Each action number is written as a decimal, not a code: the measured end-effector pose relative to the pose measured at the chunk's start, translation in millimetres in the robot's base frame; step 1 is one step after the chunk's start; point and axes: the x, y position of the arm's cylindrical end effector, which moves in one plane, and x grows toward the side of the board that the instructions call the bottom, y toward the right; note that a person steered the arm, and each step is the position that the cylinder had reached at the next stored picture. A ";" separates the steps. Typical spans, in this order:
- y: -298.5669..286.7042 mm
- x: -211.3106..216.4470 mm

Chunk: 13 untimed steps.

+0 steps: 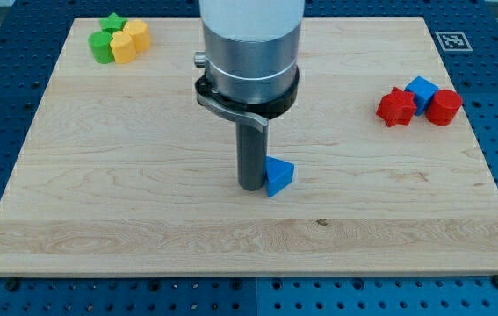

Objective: Slide the blue triangle closer to the red star and blue cube

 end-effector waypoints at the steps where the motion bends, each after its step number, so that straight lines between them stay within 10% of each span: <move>1: 27.1 0.0; 7: 192.2 -3.9; 13: 225.4 -71.1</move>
